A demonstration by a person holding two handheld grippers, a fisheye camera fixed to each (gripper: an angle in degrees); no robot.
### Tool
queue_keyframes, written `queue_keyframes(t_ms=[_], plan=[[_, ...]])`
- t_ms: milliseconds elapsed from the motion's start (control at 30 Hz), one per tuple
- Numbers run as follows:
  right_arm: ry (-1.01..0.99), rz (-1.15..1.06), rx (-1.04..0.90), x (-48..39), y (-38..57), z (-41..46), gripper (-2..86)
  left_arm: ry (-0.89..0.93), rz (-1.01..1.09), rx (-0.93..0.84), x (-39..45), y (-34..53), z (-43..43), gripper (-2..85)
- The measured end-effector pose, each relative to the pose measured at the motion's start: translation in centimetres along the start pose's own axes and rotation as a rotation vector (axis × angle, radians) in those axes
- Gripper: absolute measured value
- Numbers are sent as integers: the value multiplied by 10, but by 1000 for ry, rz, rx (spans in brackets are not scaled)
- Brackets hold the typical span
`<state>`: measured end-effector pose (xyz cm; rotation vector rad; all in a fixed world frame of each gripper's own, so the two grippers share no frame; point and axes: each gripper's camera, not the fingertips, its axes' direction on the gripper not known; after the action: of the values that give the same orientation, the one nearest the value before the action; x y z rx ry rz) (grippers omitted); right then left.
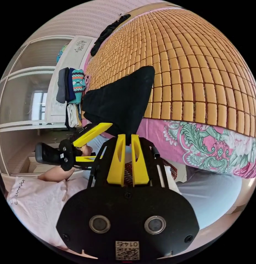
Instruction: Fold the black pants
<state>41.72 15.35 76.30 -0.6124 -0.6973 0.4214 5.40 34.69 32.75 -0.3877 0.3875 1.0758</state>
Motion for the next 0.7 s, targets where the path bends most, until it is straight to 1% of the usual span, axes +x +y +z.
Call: queue_keyframes(t_ms=[33,100,133,167,200,233,267,300,333,367,400,433,467,500,533,567,600,700], plan=[[-9,-27,-1,-1,0,-5,33,-17,15,4,3,-5,0,161],[-96,-143,8,-10,3,-25,37,-25,24,0,5,-11,1,148],[-107,-165,7,-13,4,-29,42,-38,19,9,6,-13,1,99],[-88,-221,9,-18,7,-36,51,-90,-11,18,5,-14,-2,65],[-57,-253,11,-20,11,-44,59,-127,-35,14,4,-14,-3,54],[-58,-262,18,-18,14,-50,63,-115,-34,-5,0,-14,-3,42],[-77,-259,59,-9,20,-63,58,-58,-67,-20,-6,-13,-3,39],[-102,-224,151,7,28,-79,68,-31,-78,-25,-8,-11,-2,39],[-92,-170,199,18,31,-86,81,-14,-82,-20,-9,-8,-3,38],[-54,-48,258,43,35,-95,117,-23,-67,-9,-5,-5,-4,38],[-23,72,268,66,36,-98,166,-31,-57,-6,-2,-4,-5,38],[-26,120,263,76,36,-97,170,-53,-35,-8,4,-3,-6,38],[-86,179,258,93,35,-93,178,-68,-13,-16,9,-2,-6,38],[-164,221,250,106,35,-87,171,-71,-6,-18,11,-2,-7,38],[-196,237,244,111,34,-83,167,-70,4,-19,14,-1,-9,38],[-221,250,223,118,32,-76,116,-66,8,-10,15,0,-12,38],[-210,255,193,124,31,-72,79,-62,8,-3,15,0,-14,37],[-222,233,235,132,41,-87,42,-47,19,31,14,-2,-19,36]])
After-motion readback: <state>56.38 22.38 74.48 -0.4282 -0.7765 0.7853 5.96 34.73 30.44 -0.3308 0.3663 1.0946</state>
